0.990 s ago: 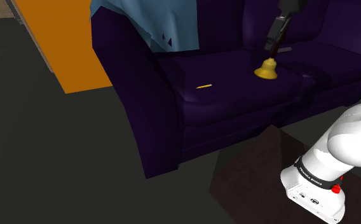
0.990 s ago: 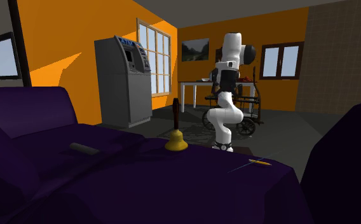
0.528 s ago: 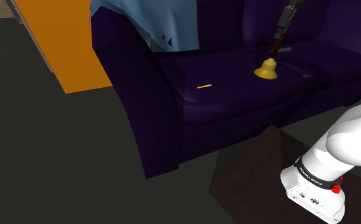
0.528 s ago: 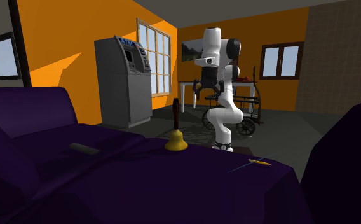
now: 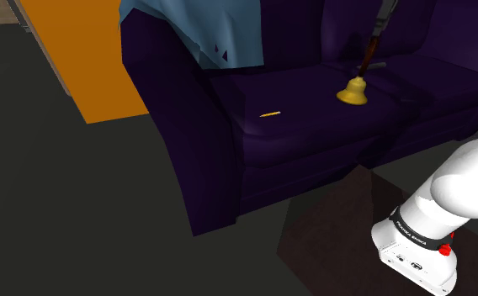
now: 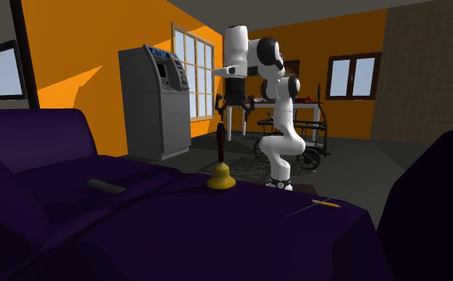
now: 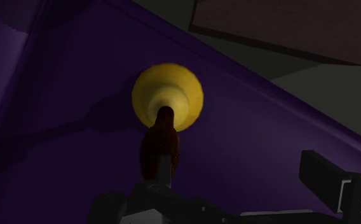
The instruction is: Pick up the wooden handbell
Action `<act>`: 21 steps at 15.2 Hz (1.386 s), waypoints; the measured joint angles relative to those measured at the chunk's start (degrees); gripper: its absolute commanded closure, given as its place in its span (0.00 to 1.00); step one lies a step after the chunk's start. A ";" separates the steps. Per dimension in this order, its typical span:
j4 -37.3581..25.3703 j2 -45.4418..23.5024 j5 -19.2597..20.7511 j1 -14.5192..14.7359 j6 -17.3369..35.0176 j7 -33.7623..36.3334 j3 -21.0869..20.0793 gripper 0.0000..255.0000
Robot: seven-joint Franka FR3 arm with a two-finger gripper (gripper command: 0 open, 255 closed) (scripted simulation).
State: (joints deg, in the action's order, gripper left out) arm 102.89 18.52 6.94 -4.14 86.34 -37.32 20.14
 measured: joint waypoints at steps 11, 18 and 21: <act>-2.30 -6.93 -1.40 -1.33 3.03 -6.59 4.76 0.00; -1.58 -6.70 -1.34 -1.31 3.58 -6.44 4.68 1.00; -1.56 -6.69 -1.33 -1.31 3.59 -6.44 4.68 1.00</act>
State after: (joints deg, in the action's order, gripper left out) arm 101.33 11.83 5.61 -5.45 89.93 -43.76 24.82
